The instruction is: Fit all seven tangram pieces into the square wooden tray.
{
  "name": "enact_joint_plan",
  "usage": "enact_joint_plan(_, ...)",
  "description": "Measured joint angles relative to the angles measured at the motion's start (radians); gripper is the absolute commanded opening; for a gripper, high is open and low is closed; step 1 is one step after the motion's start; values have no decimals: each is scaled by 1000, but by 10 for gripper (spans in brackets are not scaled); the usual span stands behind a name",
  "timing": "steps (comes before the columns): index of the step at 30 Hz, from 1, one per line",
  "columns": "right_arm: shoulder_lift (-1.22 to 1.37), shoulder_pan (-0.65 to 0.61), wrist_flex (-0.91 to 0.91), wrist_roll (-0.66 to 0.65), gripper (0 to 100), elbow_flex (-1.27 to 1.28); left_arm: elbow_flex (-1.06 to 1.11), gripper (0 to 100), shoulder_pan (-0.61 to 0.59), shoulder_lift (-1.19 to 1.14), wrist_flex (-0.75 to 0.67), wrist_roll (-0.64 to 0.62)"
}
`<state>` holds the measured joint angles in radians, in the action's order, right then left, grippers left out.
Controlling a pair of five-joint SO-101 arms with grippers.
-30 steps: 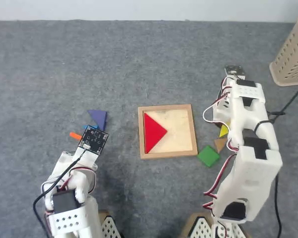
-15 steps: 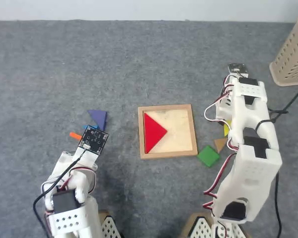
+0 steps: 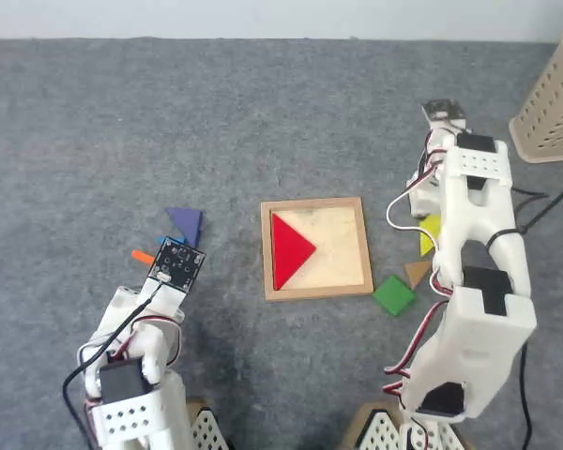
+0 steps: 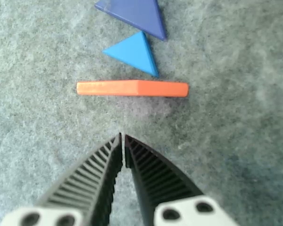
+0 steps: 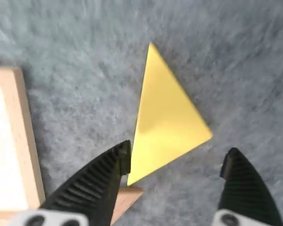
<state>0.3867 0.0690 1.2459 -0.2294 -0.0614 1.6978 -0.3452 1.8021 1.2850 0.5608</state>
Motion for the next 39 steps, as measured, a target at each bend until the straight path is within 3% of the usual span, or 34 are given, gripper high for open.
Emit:
enact_joint_plan(14, 370, -2, 129, 0, 314, -344, 0, 14, 0, 0, 0, 0)
enact_joint_plan(31, 388, 9, 192, -2, 312, -390, 0, 14, 0, 0, 0, 0)
enact_joint_plan(39, 402, 25, 192, -2, 235, -408, 0, 14, 0, 0, 0, 0)
